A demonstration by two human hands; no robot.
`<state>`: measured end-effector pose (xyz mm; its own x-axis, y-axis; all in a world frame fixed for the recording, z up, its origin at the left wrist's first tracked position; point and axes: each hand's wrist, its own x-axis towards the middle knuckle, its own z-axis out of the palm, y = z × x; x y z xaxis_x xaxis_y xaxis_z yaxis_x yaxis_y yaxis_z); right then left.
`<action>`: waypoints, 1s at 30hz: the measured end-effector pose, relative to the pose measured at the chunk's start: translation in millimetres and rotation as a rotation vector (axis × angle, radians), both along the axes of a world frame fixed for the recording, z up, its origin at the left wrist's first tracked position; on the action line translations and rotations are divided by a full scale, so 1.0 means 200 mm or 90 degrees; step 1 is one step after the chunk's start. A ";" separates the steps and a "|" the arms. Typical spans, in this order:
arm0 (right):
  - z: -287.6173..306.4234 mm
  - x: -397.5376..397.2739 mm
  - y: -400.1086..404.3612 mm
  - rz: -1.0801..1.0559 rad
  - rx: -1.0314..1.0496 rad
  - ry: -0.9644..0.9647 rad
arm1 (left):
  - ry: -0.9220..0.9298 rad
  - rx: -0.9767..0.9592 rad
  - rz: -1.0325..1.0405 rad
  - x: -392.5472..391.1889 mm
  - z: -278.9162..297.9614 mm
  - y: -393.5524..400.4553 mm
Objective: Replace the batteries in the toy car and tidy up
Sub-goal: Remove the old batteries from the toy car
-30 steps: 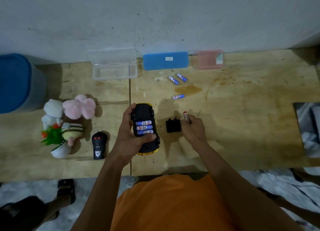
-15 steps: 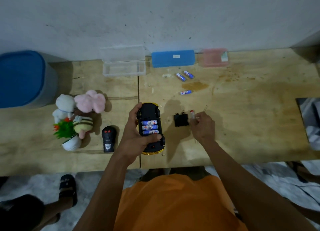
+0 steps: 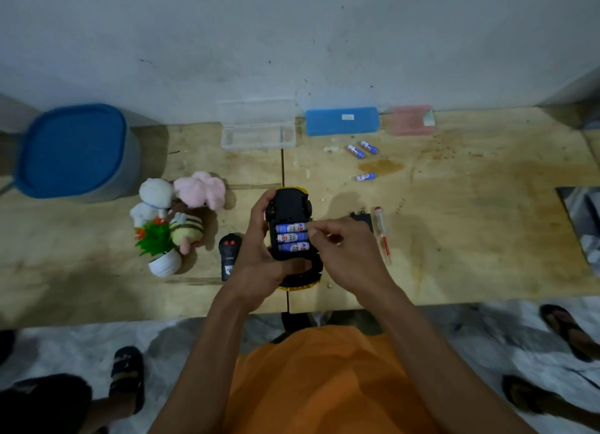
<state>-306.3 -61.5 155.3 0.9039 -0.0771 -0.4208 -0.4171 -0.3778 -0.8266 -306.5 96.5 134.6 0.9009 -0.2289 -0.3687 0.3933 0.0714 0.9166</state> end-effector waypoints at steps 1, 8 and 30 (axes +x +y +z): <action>0.00 -0.01 0.02 -0.011 0.015 0.011 | -0.008 -0.002 0.002 -0.01 0.00 0.01; 0.09 0.01 0.13 -0.133 0.186 0.119 | -0.051 -0.040 0.000 0.00 0.04 0.09; 0.08 -0.08 0.19 -0.079 0.009 -0.199 | -0.001 -0.080 -0.057 -0.04 0.06 0.06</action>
<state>-322.9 -23.1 171.7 0.9734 -0.1906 -0.1270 -0.1851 -0.3283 -0.9263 -315.4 109.2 145.9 0.8754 -0.3523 -0.3310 0.4018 0.1497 0.9034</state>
